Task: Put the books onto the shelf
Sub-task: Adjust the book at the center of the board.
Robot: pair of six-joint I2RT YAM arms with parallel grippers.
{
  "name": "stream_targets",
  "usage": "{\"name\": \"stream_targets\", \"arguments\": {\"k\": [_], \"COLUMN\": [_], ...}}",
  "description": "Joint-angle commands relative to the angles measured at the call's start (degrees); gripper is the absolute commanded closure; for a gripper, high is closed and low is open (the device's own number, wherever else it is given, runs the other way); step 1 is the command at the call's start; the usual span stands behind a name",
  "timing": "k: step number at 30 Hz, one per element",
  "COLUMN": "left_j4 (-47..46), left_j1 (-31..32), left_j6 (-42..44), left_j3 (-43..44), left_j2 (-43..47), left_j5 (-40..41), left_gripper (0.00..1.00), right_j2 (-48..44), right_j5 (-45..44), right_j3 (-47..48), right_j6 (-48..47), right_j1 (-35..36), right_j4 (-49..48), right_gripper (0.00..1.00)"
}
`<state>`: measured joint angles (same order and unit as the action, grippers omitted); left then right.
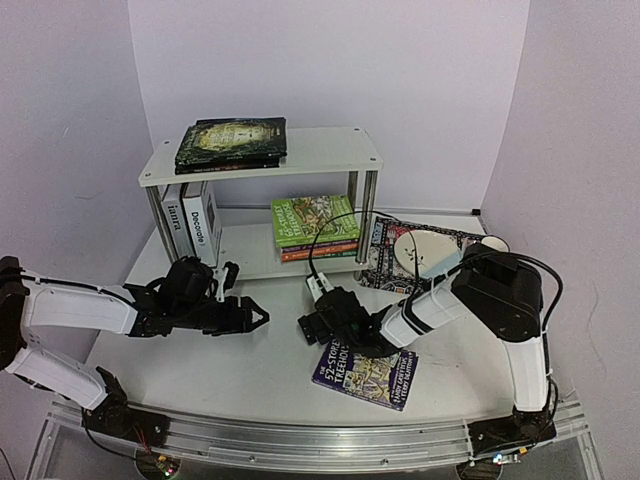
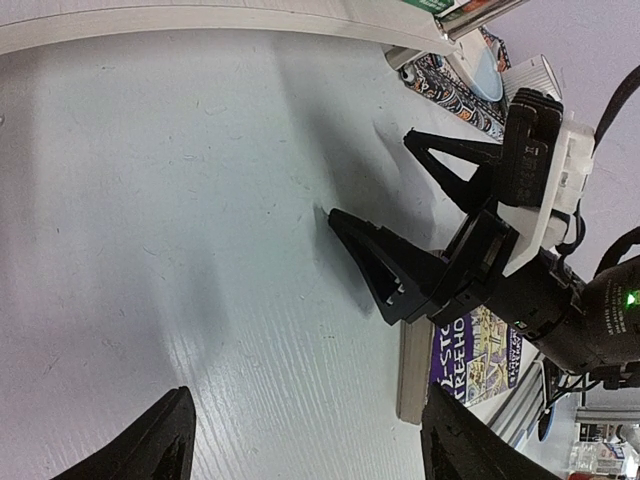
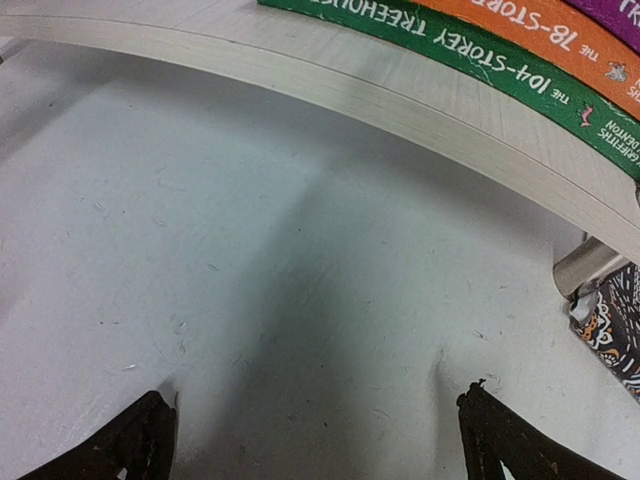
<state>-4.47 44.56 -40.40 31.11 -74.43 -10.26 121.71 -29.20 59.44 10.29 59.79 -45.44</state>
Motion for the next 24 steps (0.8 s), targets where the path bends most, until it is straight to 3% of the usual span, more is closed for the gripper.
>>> {"name": "stream_targets", "arguments": {"k": [1,13,24], "left_j4": [-0.22,-0.12,-0.13], "left_j1": [-0.35,-0.35,-0.35], "left_j6": [0.78,0.66,0.68], "left_j3": [2.08,1.65,1.99], "left_j2": [0.17,0.86,0.69], "left_j5": [0.67,0.59,0.22], "left_gripper": [0.21,0.21,0.21], "right_j2": [-1.99,-3.09,-14.52], "right_j5": [-4.29,-6.77,-5.53], "right_j3": [-1.32,-1.74,-7.26], "right_j6": [-0.53,-0.14,-0.59], "right_j1": [0.03,0.01,0.05], "right_j4": [0.52,0.4,-0.93], "right_gripper": [0.02,0.02,0.02]}}
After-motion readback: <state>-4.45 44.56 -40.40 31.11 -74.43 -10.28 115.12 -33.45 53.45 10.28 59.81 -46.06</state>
